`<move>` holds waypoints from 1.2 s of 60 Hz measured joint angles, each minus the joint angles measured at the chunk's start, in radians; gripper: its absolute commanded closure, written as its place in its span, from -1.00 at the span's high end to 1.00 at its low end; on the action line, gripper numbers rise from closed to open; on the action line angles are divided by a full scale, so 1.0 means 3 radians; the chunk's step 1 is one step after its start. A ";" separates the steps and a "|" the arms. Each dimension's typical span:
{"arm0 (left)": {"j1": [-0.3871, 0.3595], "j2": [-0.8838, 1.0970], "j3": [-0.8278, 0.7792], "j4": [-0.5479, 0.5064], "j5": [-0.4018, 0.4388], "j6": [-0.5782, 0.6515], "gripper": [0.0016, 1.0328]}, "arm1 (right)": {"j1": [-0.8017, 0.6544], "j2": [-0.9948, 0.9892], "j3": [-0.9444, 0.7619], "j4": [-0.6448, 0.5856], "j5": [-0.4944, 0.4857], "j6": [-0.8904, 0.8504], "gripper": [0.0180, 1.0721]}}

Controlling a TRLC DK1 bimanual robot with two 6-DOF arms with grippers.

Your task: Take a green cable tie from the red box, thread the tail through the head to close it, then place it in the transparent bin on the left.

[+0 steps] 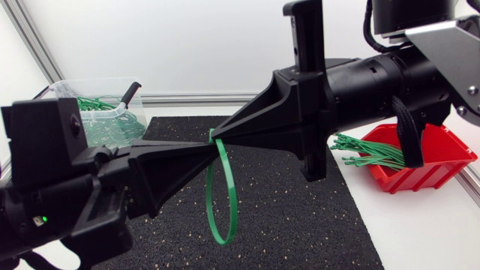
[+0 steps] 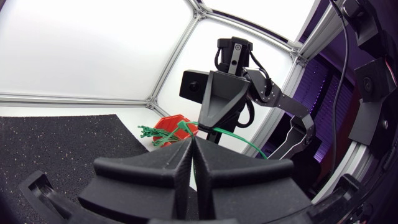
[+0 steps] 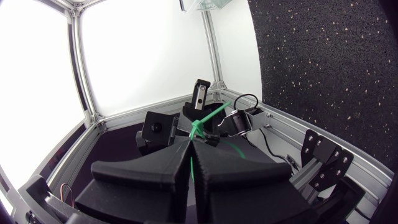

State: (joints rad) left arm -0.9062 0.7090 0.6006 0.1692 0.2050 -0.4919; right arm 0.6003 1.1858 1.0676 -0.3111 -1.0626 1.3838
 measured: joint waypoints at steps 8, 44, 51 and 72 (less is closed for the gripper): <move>0.0000 -0.0018 -0.0003 0.0000 0.0023 0.0013 -0.92 | -0.0019 -0.0006 0.0000 0.0000 0.0048 -0.0001 -0.57; 0.0178 -0.0055 -0.0043 0.0158 0.0284 0.0170 -0.92 | -0.0141 -0.0064 -0.0003 -0.0017 0.0151 -0.0205 -0.16; 0.0178 -0.0055 -0.0108 0.0161 0.0319 0.0334 -0.92 | -0.0195 -0.0062 -0.0004 -0.0017 0.0153 -0.0337 -0.16; 0.0242 0.0075 -0.0359 0.0354 0.0309 0.1066 -0.92 | -0.0370 0.0046 -0.0004 -0.0015 0.0151 -0.0882 -0.16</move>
State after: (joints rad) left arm -0.8337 0.7315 0.4931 0.2752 0.2977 -0.1722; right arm 0.4892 1.1995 1.0664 -0.3157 -1.0172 1.1191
